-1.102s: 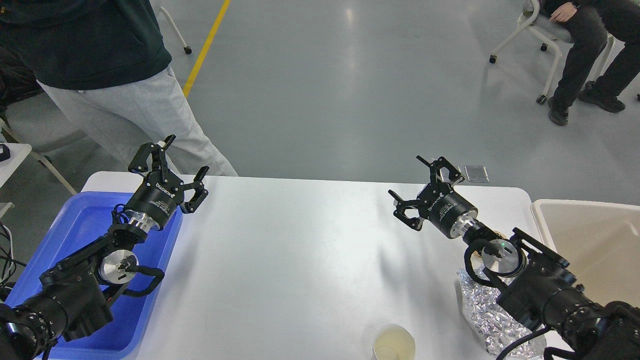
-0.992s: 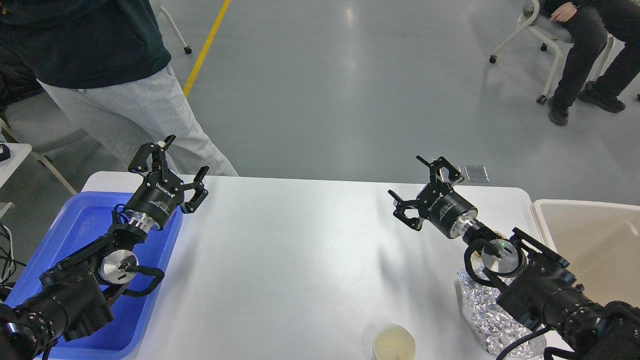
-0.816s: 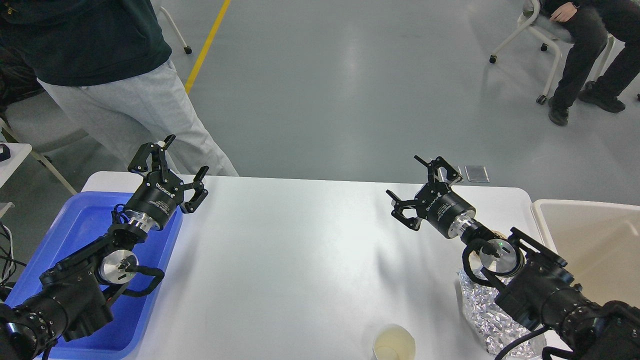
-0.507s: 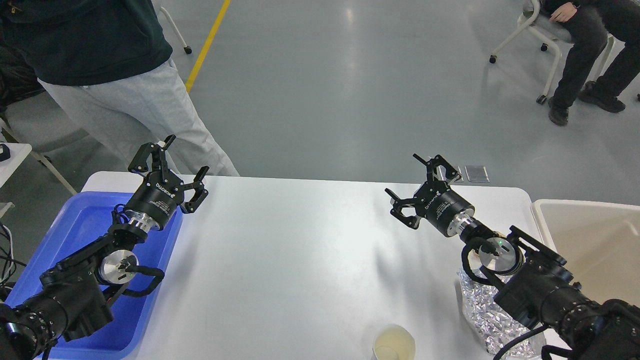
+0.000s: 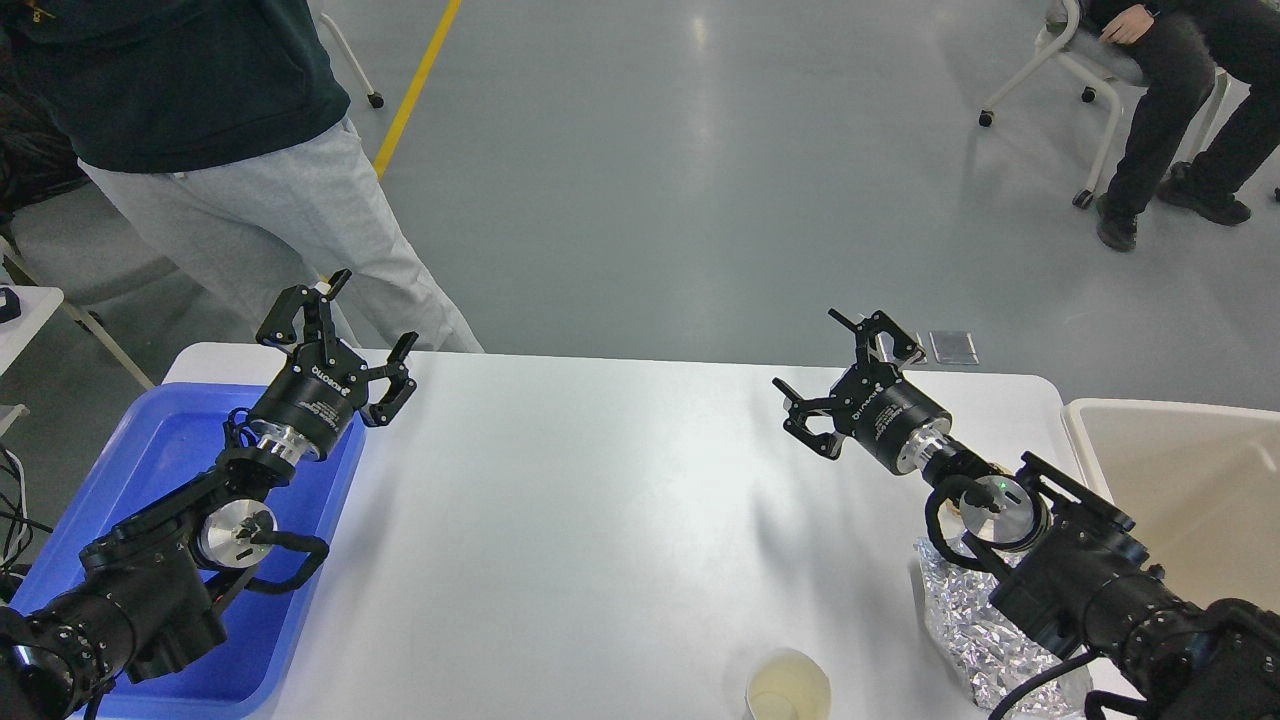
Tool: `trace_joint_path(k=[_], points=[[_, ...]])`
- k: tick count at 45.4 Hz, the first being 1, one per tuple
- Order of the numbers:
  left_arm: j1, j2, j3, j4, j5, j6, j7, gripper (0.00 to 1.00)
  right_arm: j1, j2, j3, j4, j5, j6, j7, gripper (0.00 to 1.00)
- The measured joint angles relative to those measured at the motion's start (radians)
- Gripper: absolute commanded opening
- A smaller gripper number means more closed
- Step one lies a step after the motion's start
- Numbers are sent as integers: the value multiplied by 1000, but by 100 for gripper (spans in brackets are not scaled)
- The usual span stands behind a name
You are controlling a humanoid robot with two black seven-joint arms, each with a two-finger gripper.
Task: Tidy desktop
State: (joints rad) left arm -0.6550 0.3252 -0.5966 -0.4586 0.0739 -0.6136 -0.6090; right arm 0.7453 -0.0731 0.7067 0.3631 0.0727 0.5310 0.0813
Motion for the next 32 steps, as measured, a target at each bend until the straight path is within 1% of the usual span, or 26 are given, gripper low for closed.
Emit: trace_joint_path(k=[18,32], points=[[0,0,0,0,0,0,0,100,21,-47,-1,23,-36,-1,-2,100],[0,0,0,0,1,0,1,100,31,-130,-33,142,-79,-37,-3,100]])
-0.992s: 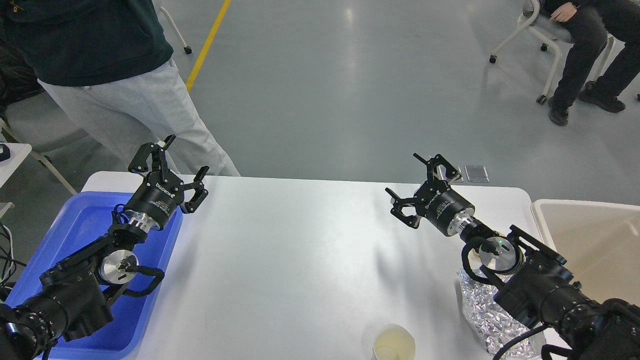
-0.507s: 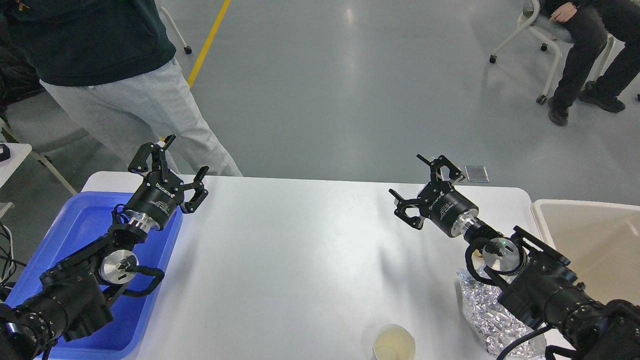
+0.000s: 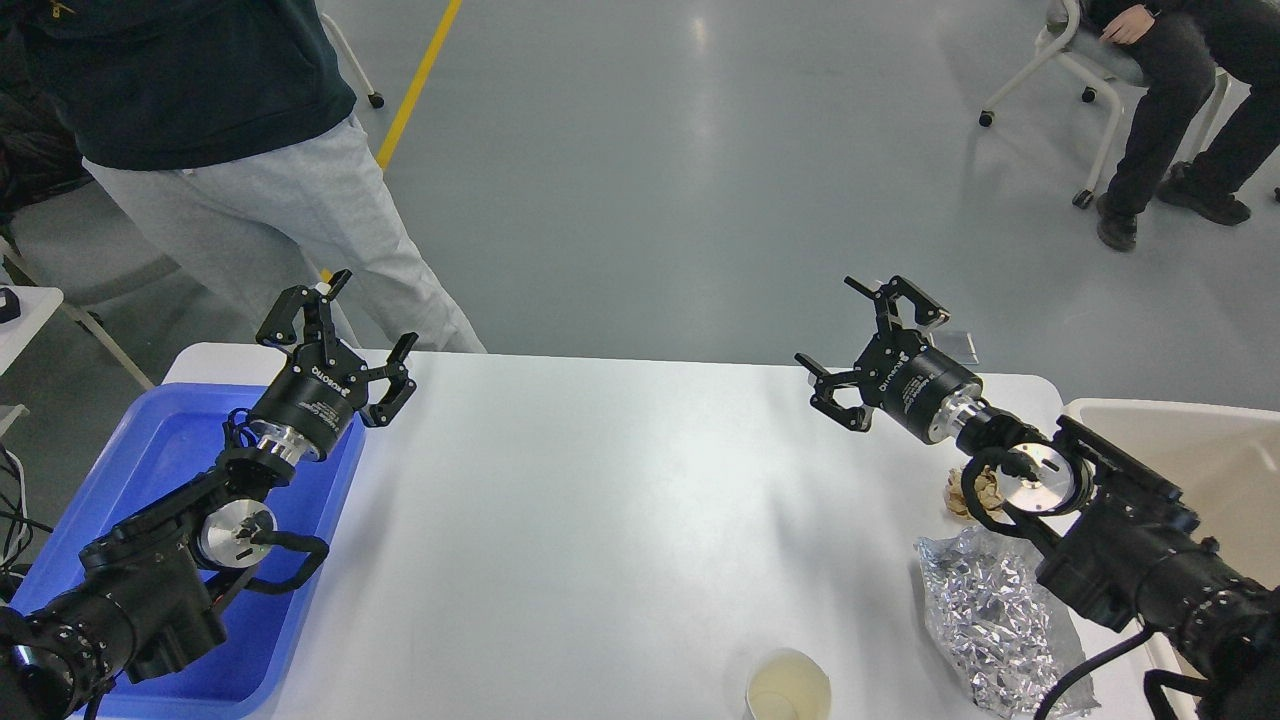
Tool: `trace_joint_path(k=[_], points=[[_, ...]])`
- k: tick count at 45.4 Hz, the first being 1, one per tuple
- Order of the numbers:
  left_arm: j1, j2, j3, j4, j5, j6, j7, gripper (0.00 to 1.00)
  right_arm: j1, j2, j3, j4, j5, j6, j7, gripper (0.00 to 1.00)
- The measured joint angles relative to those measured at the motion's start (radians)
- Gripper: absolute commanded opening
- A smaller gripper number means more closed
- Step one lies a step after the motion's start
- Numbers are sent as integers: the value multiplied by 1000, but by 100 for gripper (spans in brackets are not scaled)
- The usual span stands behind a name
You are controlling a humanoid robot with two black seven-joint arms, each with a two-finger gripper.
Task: Tidy desktop
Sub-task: 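Lift the right gripper off the foil wrapper and raise it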
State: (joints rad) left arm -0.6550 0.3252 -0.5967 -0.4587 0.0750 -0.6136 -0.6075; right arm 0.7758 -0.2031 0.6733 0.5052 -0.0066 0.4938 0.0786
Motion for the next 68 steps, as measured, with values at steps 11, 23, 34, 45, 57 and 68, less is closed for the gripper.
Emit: trace_joint_path(k=[11,23,34,45,57,68], points=[[0,0,0,0,0,0,-1,100,-5,-82,-39,102,-11,-33,0,100],[0,0,0,0,-1,0,-1,100,-61,-184,-69,282,-27,-95,1,100],[0,0,0,0,-1,0,-1,100,-126,-321,-77,517,-67,-188,1,100],[0,0,0,0,0,0,0,100,-185,-523,-81,780,-87,-263,2,100],[0,0,0,0,0,-1,0,100,-243,-742,-90,991,-124,-299,2,100],[0,0,0,0,0,-1,1,100,-202,-871,-168,1119,-157,-378,-3,100]])
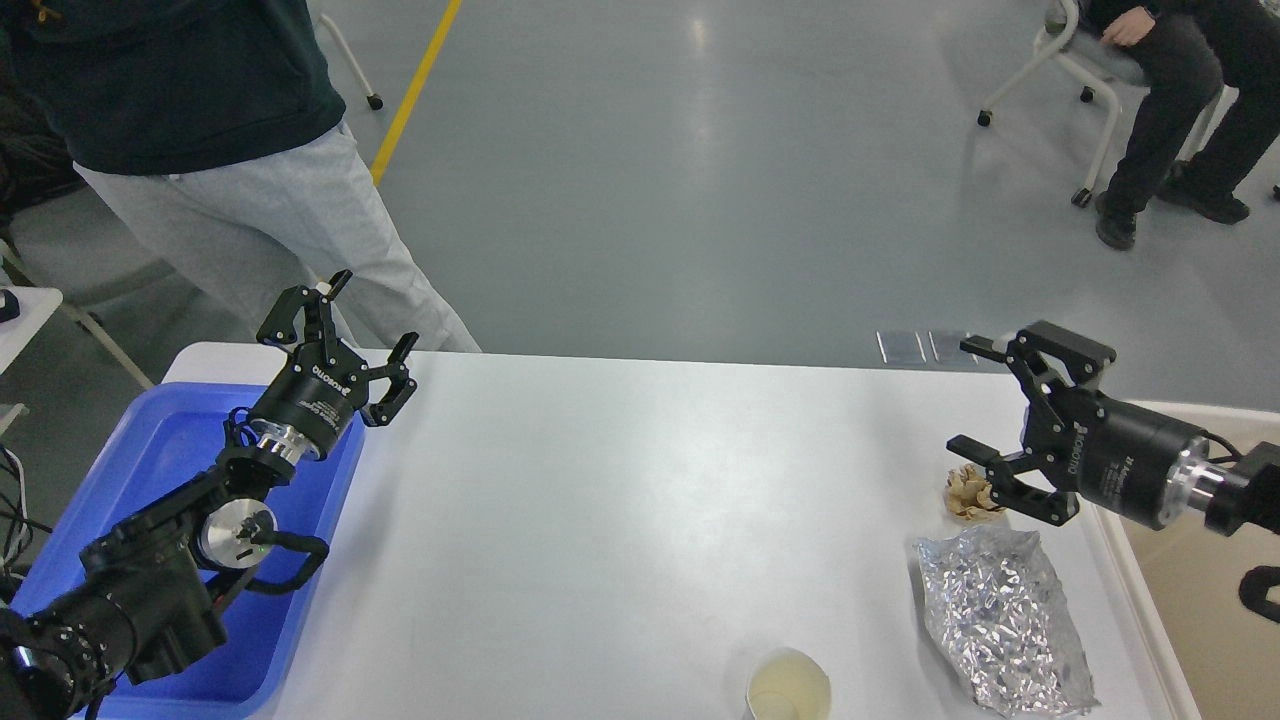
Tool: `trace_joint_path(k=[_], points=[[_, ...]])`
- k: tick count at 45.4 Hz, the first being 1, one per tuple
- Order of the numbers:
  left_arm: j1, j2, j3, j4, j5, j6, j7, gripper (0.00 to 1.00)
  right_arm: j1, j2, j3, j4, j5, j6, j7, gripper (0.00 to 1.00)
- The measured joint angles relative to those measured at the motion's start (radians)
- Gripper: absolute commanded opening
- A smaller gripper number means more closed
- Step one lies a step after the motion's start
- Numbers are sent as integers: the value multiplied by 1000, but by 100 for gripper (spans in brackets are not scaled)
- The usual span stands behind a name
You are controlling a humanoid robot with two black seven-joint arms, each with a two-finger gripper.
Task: Tidy desktop
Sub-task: 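Lift the right gripper off the foil wrapper and raise it, then move the right gripper down toward the white paper cup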
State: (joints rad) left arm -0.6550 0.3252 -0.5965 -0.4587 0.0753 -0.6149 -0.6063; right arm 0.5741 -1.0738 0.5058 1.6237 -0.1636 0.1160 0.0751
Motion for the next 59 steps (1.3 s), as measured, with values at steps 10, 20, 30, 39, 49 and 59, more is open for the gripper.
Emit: trace_joint_path(k=[10,20,30,39,49,59], points=[[0,0,0,0,0,0,0,100,170,-94,-205,77,-20,-47,-3,100],[0,0,0,0,0,0,0,100,467,-145,-492,106,-27,-60,-27,100],[0,0,0,0,0,0,0,100,807,-98,-832,116,-30,-63,-48,100],[0,0,0,0,0,0,0,100,1117,58,-1144,120,-20,-74,-55,100],[0,0,0,0,0,0,1,100,1340,309,-1369,121,45,-115,-57,100],[0,1,1,0,0,1,0,100,1463,552,-1523,121,83,-156,-53,100]])
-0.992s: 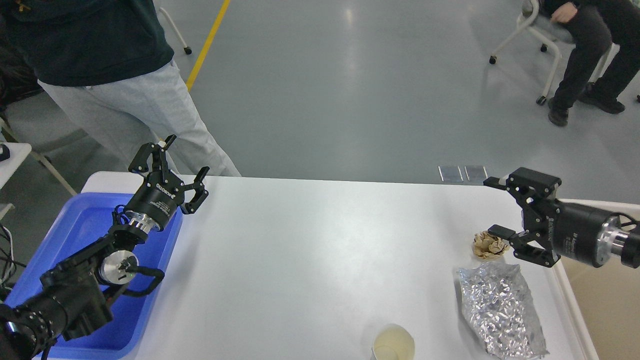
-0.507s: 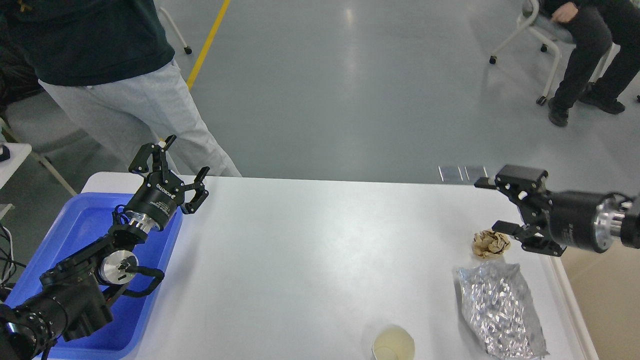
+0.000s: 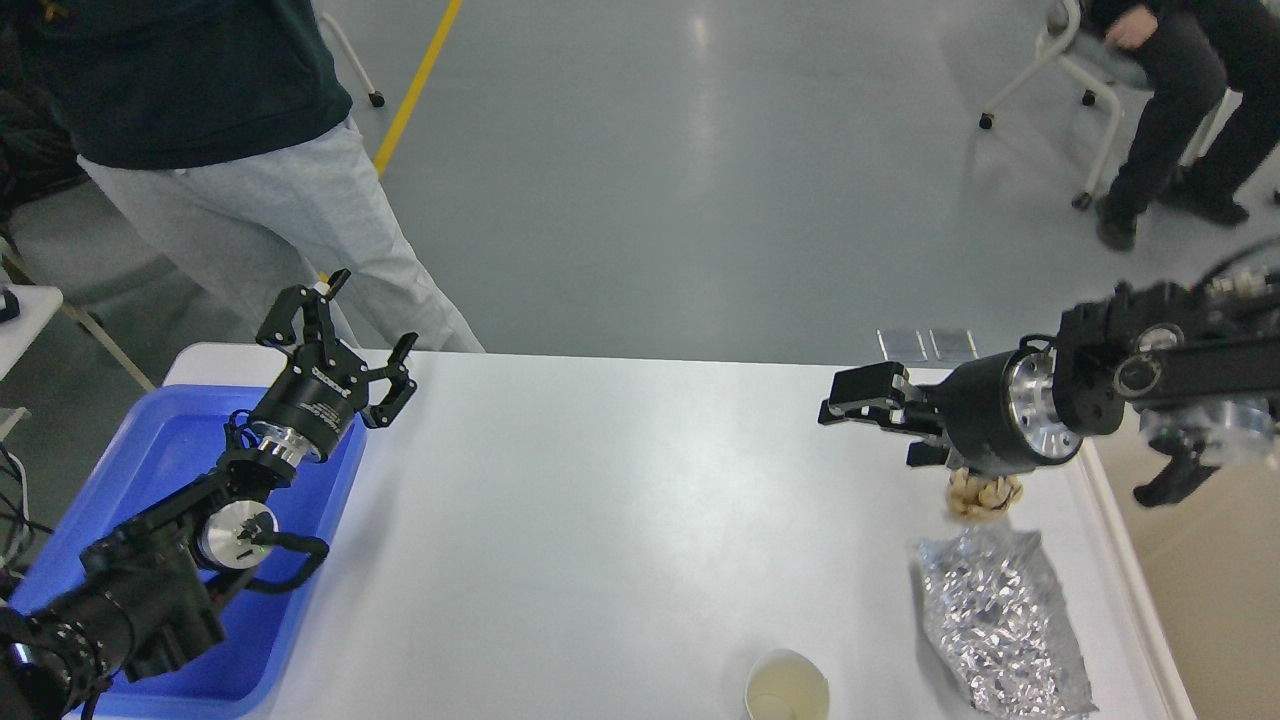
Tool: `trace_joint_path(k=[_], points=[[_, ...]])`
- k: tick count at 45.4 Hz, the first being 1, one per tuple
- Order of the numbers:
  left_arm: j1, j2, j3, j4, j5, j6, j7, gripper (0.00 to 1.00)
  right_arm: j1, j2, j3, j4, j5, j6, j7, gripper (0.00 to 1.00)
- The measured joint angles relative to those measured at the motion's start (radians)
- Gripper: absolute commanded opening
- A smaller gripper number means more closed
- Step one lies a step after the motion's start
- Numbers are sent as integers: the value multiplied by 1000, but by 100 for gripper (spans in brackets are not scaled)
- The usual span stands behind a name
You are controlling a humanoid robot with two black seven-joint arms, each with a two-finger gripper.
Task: Tidy desktop
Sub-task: 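Move the right gripper down toward the white paper cup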
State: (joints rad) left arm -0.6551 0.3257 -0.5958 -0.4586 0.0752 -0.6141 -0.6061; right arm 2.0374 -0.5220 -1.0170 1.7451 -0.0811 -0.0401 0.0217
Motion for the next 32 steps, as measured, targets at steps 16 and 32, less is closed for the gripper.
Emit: trace_joint_path(k=[16,32], points=[[0,0,0,0,0,0,-1,100,77,298,-146,0,7,-14,9,100],[0,-1,-1,0,0,0,-1,100,56,382,-253,0,-14,-11,52,100]])
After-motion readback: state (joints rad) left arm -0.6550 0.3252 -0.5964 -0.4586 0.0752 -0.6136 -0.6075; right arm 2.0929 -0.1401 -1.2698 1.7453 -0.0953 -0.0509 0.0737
